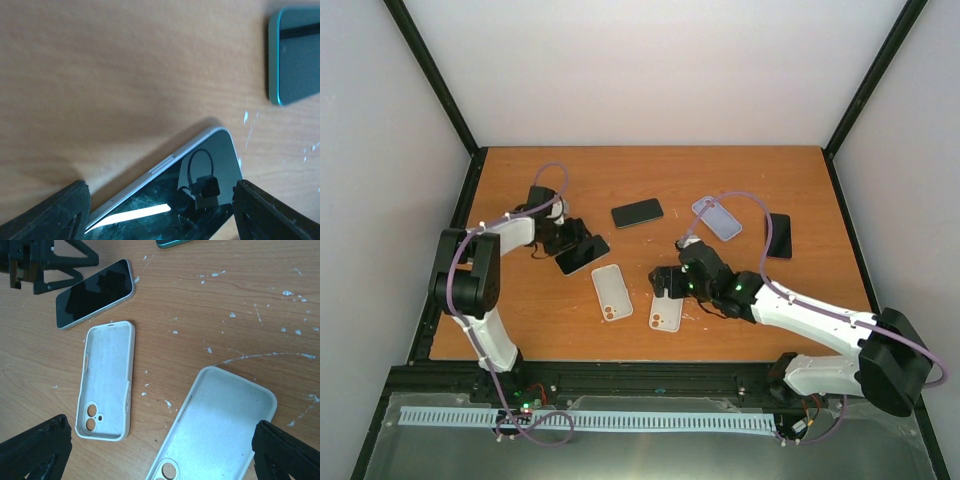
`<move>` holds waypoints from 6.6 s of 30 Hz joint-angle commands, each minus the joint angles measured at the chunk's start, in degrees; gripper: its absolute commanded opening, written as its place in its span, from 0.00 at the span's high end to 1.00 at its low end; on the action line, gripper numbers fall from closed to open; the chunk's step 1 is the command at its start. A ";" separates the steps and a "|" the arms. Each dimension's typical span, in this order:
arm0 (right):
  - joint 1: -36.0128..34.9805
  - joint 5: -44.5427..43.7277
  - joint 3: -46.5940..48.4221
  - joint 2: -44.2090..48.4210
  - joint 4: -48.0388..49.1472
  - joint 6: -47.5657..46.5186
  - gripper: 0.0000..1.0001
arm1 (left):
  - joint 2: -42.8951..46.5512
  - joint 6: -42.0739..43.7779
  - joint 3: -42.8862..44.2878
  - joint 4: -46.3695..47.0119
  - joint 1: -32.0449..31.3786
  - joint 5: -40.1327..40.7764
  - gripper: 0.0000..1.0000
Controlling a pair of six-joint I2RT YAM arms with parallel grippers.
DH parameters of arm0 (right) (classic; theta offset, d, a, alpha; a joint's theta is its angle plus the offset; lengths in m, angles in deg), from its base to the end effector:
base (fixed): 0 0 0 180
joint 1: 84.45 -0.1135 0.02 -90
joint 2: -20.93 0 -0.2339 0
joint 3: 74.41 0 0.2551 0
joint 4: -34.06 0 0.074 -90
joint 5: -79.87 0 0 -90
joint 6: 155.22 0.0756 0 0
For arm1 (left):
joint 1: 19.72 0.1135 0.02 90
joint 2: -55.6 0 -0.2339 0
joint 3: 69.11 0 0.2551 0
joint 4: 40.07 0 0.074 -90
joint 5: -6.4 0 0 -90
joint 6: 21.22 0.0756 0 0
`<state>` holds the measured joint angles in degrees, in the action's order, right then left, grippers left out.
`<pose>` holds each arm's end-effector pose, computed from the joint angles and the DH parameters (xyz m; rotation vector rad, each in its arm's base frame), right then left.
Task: Put the phone into the phone case
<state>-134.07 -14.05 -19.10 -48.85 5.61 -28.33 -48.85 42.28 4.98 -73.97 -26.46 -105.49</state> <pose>0.1954 0.2218 0.1675 -0.2322 2.4066 0.6614 0.3553 -0.0704 0.0812 -0.3508 2.7199 -0.6867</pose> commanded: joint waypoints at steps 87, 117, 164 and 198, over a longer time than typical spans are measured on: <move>0.22 -2.69 -5.87 7.62 -2.05 2.53 0.05 | -4.29 4.32 3.92 -21.03 -21.89 23.19 0.25; 0.18 -2.01 -7.52 8.89 -0.89 3.11 0.05 | 11.10 -8.80 0.32 -19.46 -27.58 8.49 0.39; 0.18 -1.40 -7.96 7.89 -0.08 3.37 0.05 | 11.25 -18.83 -8.02 -7.86 -30.70 5.56 0.20; -2.32 10.68 -0.48 -16.45 13.17 9.51 0.65 | 22.62 -14.99 -23.42 4.71 -20.59 -6.21 0.35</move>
<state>-136.17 -4.48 -22.24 -62.16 15.46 -20.31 -25.79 25.98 -16.77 -76.02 -47.38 -106.95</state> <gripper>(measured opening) 0.359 0.657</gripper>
